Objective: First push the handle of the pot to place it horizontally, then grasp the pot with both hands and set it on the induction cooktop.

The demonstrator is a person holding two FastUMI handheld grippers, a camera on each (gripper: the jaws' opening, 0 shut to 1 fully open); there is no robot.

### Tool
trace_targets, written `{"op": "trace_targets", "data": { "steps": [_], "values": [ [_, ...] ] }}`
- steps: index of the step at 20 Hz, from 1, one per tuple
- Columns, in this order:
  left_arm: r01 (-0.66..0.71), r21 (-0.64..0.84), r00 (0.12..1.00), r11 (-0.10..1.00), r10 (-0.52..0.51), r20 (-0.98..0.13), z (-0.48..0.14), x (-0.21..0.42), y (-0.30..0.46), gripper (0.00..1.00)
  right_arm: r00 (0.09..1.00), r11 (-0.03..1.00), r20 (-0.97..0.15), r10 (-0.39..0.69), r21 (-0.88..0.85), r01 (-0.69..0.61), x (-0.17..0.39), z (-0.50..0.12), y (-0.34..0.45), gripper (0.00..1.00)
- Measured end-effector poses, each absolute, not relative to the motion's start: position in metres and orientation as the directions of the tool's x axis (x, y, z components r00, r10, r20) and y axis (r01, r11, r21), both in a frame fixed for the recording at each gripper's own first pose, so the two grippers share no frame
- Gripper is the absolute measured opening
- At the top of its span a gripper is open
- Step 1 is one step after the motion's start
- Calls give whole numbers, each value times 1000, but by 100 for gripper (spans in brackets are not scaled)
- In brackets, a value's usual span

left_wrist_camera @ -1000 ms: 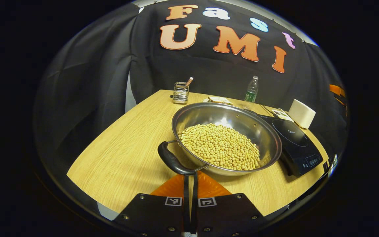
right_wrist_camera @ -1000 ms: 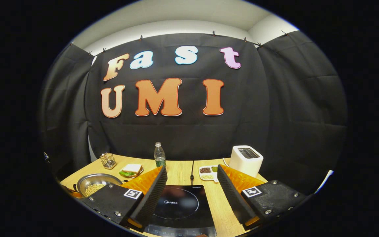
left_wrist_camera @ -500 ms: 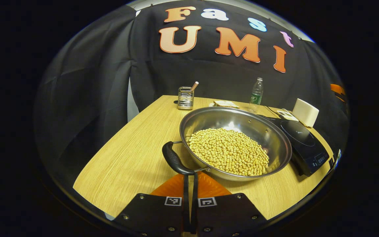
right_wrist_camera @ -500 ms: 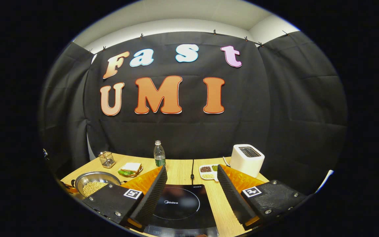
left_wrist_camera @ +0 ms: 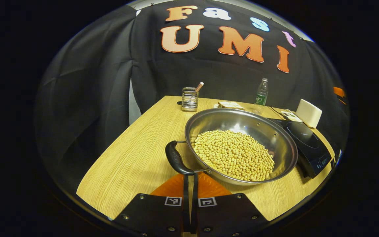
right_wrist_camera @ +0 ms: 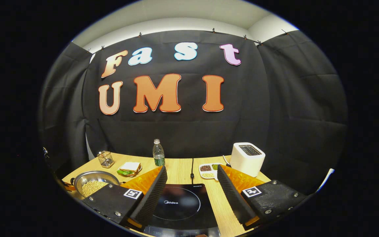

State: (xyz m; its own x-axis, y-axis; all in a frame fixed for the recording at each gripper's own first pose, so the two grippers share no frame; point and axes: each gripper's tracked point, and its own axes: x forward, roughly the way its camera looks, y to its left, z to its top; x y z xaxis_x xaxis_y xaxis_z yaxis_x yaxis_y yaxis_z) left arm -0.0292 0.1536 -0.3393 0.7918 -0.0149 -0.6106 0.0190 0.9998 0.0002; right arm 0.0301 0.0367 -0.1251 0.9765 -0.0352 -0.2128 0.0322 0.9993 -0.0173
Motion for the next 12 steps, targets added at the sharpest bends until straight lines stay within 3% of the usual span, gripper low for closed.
{"op": "trace_targets", "data": {
  "steps": [2, 4, 5, 9, 10, 12],
  "values": [
    [18, 6, 793, 1000, -11, -609, -340, -25, 156, 3, 977, 1000, -212, -29, -15, 26, 31, -126, 40, 95],
    [19, 15, 794, 1000, -6, -608, -342, -21, 158, 3, 977, 999, -211, -28, -21, 25, 31, -126, 43, 100],
    [19, 18, 794, 1000, -4, -608, -341, -18, 160, 3, 977, 999, -210, -29, -23, 25, 32, -126, 44, 95],
    [16, 13, 796, 1000, -5, -606, -343, -13, 163, 3, 976, 999, -214, -34, -19, 30, 35, -130, 45, 95],
    [16, 13, 796, 1000, -5, -606, -344, -11, 163, 3, 976, 999, -214, -35, -17, 32, 37, -130, 45, 100],
    [15, 11, 795, 1000, -6, -606, -344, -6, 166, 3, 975, 999, -218, -36, -16, 33, 37, -133, 45, 95]
  ]
}}
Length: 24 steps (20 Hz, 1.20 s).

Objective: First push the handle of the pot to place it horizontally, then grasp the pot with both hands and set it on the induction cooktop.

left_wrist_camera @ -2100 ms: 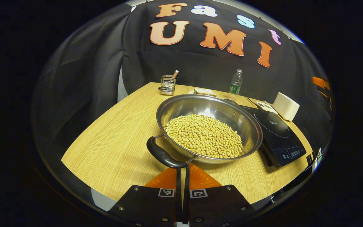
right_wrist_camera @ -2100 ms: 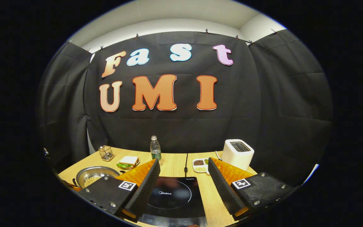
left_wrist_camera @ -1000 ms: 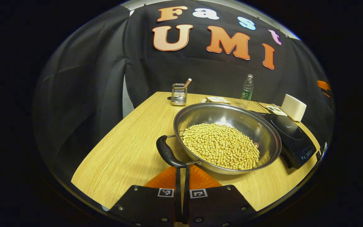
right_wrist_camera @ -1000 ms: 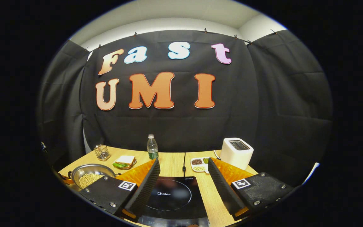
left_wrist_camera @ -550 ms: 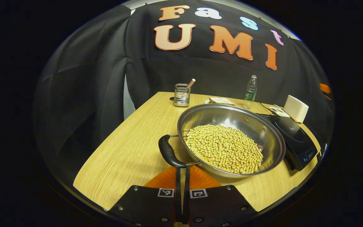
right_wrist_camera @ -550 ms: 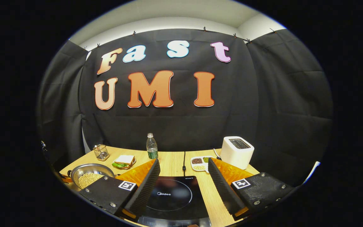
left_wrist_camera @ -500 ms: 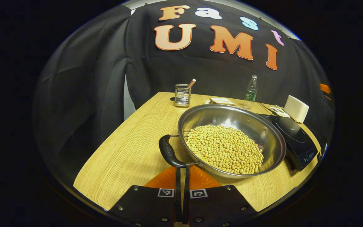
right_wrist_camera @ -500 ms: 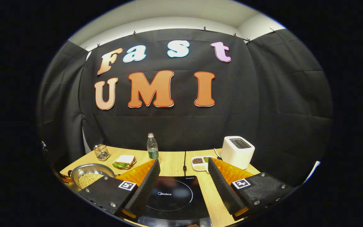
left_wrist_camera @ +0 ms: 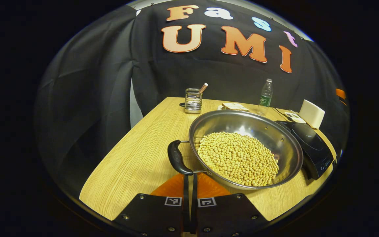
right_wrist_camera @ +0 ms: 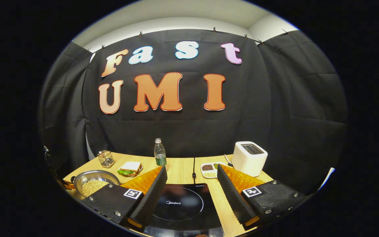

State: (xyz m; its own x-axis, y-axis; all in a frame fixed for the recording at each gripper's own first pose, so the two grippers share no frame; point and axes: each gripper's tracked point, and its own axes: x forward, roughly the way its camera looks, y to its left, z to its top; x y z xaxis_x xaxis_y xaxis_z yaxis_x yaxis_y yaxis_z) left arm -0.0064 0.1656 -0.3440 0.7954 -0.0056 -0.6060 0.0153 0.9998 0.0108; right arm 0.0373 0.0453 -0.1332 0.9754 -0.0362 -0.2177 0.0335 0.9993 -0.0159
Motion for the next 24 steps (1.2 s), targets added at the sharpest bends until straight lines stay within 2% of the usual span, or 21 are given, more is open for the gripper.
{"op": "trace_targets", "data": {
  "steps": [24],
  "values": [
    [40, 13, 806, 999, -24, -592, -347, 30, 178, 1, 963, 999, -267, -35, -2, 36, 53, -166, 74, 95]
  ]
}}
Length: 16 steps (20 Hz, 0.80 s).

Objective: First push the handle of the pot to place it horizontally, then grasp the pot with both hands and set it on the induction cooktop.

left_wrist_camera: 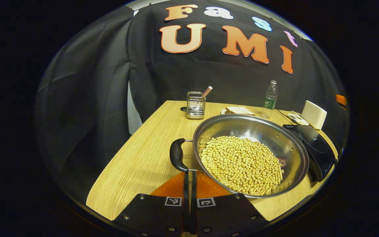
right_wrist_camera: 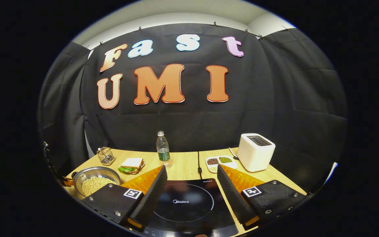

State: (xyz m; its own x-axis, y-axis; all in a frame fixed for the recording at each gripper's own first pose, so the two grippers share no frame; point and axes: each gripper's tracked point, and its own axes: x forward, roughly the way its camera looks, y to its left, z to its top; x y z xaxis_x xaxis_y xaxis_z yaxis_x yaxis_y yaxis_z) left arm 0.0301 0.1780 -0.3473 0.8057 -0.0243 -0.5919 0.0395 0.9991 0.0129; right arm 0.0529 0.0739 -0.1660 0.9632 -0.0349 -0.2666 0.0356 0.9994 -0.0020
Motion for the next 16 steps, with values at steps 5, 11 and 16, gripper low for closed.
{"op": "trace_targets", "data": {
  "steps": [5, 11, 16],
  "values": [
    [54, -4, 827, 999, -47, -561, -330, 22, 175, 2, 964, 998, -264, -14, 47, 27, 50, -178, 101, 95],
    [94, 37, 901, 995, -69, -428, -280, 34, 162, 5, 951, 999, -308, 34, 31, -26, 44, -213, 167, 95],
    [67, 60, 910, 996, -36, -412, -278, 55, 162, 79, 921, 990, -362, 140, 66, -125, 40, -247, 250, 95]
  ]
}}
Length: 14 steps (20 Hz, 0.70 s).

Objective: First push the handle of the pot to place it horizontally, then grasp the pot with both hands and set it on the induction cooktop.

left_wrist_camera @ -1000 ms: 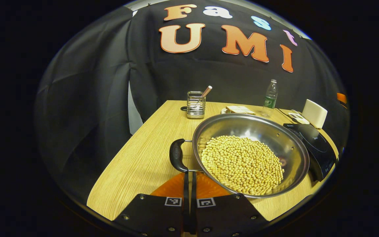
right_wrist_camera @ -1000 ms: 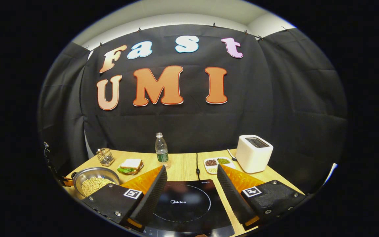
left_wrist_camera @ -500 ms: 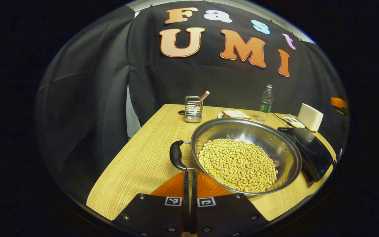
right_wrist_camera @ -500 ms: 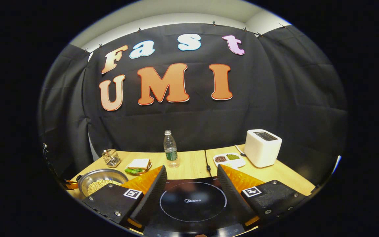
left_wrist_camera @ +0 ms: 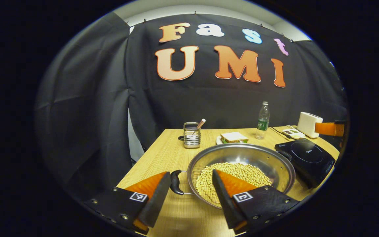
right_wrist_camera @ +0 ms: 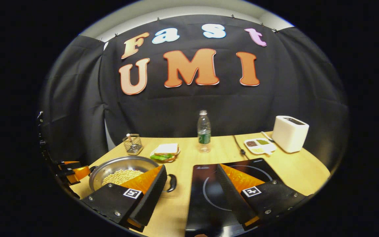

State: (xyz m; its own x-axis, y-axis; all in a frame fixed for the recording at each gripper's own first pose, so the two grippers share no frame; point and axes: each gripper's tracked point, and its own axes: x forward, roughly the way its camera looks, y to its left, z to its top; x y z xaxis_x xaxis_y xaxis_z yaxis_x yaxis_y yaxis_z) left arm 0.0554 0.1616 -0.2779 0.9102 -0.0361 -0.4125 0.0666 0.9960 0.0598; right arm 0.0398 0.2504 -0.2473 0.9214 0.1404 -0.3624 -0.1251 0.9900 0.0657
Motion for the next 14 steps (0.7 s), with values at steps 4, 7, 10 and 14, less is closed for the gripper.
{"op": "trace_targets", "data": {
  "steps": [4, 7, 10, 14],
  "values": [
    [47, 88, 899, 995, -4, -437, -291, 75, 173, 81, 887, 988, -435, 153, 61, -141, 46, -285, 289, 96],
    [43, 40, 881, 998, -19, -473, -306, 80, 175, 81, 857, 989, -494, 145, 56, -135, 55, -312, 300, 96],
    [31, 35, 878, 999, -11, -478, -313, 84, 184, 81, 837, 992, -533, 123, 52, -112, 66, -333, 301, 96],
    [34, -5, 861, 999, -32, -508, -326, 90, 183, 81, 806, 992, -579, 125, 70, -103, 76, -354, 306, 96]
  ]
}}
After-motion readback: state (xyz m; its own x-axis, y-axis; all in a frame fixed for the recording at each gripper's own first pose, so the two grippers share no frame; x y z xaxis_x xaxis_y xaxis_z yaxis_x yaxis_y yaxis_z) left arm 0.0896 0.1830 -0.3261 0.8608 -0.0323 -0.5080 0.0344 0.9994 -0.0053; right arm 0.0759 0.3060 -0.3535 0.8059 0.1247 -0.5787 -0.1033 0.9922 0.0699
